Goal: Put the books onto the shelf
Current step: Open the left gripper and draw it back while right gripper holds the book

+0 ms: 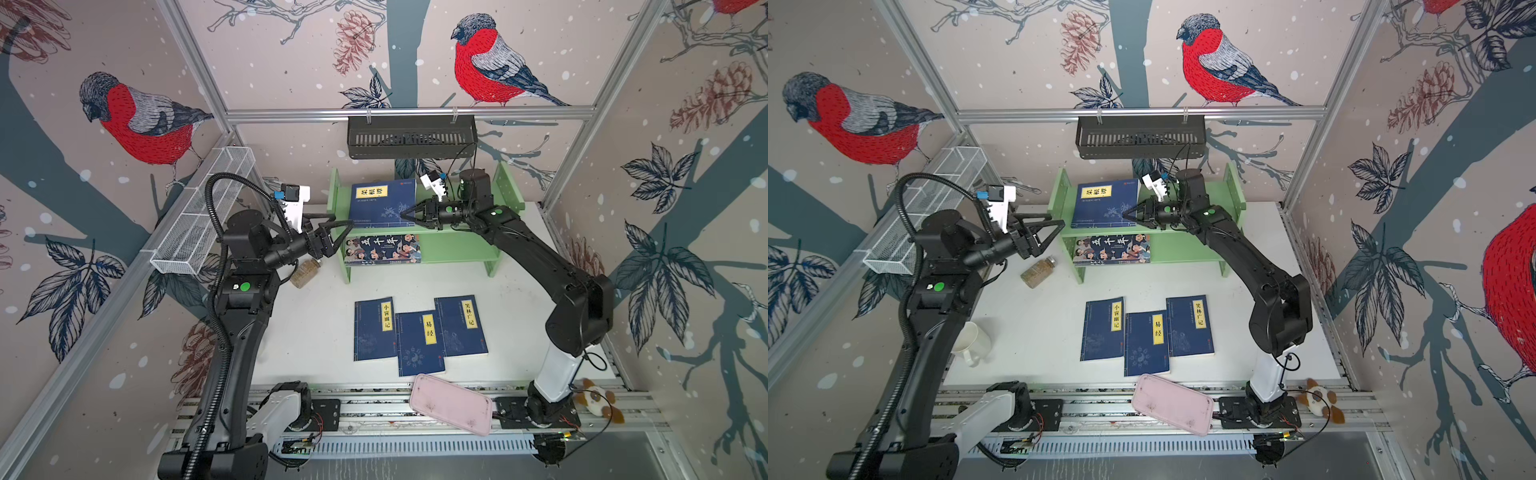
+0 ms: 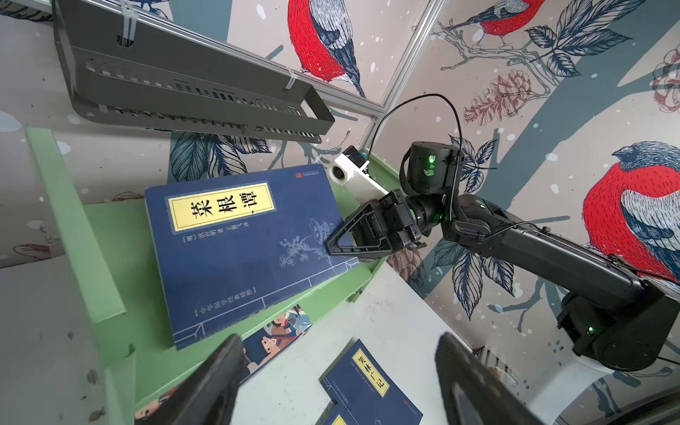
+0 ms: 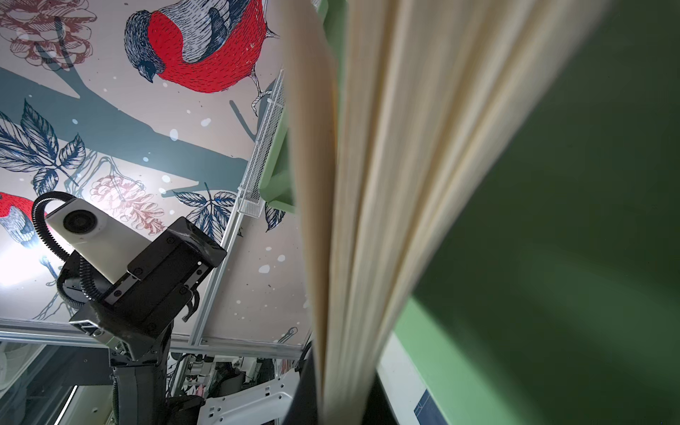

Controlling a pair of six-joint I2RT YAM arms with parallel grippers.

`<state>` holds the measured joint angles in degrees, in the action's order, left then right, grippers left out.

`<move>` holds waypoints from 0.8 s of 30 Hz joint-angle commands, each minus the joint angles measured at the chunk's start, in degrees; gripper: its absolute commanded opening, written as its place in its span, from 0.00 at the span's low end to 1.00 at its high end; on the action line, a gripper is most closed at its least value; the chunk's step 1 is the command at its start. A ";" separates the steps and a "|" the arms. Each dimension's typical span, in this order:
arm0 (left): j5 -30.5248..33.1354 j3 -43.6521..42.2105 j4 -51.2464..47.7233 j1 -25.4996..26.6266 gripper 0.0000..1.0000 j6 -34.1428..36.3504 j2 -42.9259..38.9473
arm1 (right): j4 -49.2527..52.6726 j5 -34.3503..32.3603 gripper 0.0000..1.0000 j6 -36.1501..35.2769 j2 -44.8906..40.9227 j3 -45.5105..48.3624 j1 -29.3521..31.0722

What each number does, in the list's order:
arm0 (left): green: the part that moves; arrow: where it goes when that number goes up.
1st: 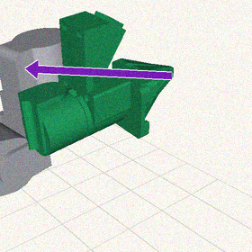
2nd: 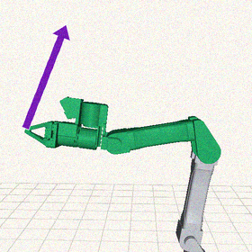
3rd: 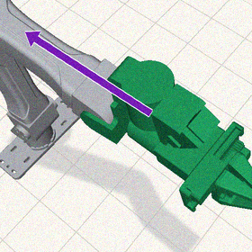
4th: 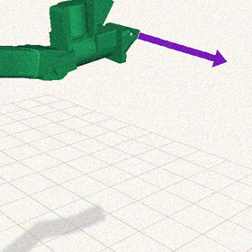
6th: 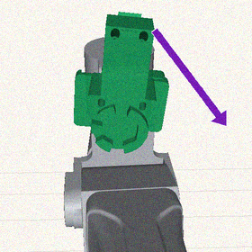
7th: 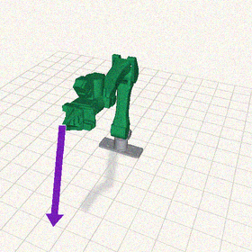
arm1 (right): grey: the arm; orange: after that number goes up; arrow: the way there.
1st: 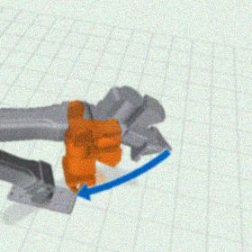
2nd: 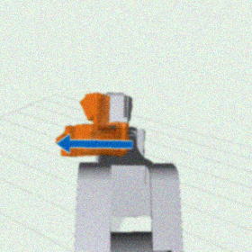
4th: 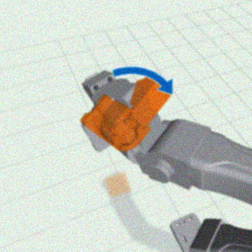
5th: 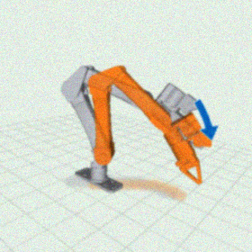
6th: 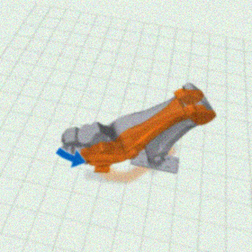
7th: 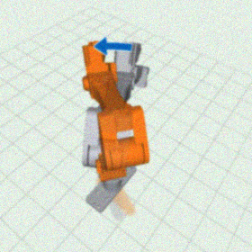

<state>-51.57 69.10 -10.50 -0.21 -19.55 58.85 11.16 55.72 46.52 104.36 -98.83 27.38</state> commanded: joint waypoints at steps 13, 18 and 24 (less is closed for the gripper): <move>-2.74 -1.51 4.01 -0.08 0.82 -0.46 -0.68 | 7.37 -1.01 0.20 -4.99 0.76 -2.91 -1.18; -2.83 -1.69 4.43 -0.13 0.83 -0.83 -0.99 | 11.20 -3.70 0.35 -7.17 1.16 -4.52 -1.25; -2.94 -2.02 4.22 -0.08 0.83 -0.79 -1.19 | 19.37 -9.39 0.45 -11.31 1.88 -8.48 -1.27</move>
<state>-52.95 67.29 -9.21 -0.21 -19.77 58.00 25.54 50.50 38.89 105.95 -105.27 26.17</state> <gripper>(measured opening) 0.827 0.434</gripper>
